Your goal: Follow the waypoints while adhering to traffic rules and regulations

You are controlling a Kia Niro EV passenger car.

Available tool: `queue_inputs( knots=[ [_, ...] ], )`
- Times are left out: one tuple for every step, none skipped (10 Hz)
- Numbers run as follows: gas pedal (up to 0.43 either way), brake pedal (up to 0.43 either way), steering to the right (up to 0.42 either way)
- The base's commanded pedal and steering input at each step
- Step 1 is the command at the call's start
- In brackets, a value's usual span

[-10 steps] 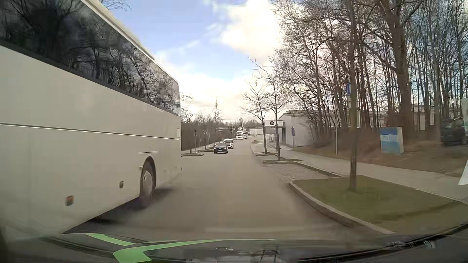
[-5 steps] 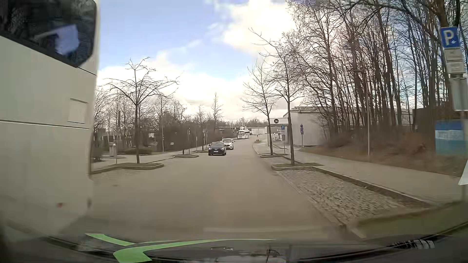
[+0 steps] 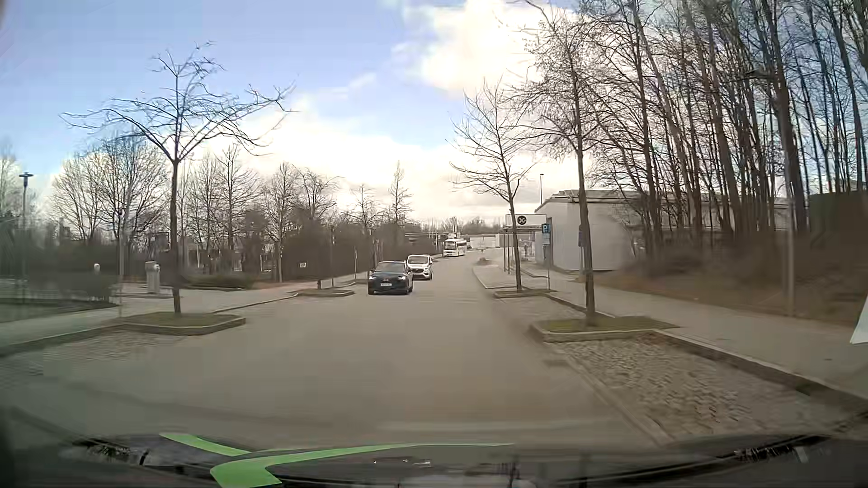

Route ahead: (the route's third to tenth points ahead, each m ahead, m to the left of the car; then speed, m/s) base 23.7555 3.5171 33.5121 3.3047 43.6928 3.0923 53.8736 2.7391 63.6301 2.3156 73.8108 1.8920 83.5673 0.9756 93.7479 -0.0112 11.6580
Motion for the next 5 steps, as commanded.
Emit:
queue_inputs(
  knots=[
    [0.039,0.0,-0.002],
    [0.039,0.0,-0.001],
    [0.039,0.0,-0.001],
    [0.039,0.0,-0.002],
    [0.039,0.0,-0.002]
  ],
)
